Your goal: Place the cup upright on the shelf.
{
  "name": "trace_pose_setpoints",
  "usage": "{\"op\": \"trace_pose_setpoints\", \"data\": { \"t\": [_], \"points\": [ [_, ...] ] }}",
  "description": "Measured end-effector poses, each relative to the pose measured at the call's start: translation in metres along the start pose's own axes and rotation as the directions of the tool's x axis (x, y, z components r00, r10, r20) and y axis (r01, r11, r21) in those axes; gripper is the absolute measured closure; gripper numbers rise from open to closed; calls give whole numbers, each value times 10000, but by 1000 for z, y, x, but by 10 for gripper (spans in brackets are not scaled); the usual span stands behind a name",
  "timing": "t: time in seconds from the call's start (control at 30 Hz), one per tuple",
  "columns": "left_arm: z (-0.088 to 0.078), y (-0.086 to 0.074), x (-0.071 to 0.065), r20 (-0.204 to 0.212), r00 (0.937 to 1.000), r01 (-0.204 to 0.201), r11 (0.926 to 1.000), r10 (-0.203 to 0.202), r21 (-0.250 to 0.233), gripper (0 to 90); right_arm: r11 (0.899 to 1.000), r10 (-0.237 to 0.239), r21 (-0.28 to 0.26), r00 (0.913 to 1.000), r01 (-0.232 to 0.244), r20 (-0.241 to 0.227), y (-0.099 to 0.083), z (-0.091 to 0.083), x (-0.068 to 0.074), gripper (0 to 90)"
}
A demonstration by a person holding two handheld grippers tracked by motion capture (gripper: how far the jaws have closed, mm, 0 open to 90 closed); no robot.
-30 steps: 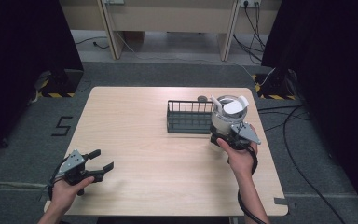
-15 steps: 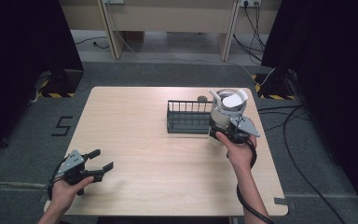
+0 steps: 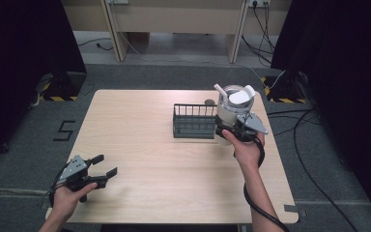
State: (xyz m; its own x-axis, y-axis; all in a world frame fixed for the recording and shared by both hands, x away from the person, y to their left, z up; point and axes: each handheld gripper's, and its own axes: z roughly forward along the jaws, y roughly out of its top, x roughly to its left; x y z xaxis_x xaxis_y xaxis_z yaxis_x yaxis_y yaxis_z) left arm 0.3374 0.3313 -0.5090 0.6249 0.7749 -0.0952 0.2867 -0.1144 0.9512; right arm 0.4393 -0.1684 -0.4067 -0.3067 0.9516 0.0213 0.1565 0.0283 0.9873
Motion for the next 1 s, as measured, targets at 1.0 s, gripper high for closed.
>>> {"op": "trace_pose_setpoints", "data": {
  "t": [1.0],
  "points": [
    [0, 0, 1, 7, 10000, 55, 10000, -55, -66, 174, 9996, -34, -292, 10000, 32, -59, 28, 16, 5, 108]
  ]
}}
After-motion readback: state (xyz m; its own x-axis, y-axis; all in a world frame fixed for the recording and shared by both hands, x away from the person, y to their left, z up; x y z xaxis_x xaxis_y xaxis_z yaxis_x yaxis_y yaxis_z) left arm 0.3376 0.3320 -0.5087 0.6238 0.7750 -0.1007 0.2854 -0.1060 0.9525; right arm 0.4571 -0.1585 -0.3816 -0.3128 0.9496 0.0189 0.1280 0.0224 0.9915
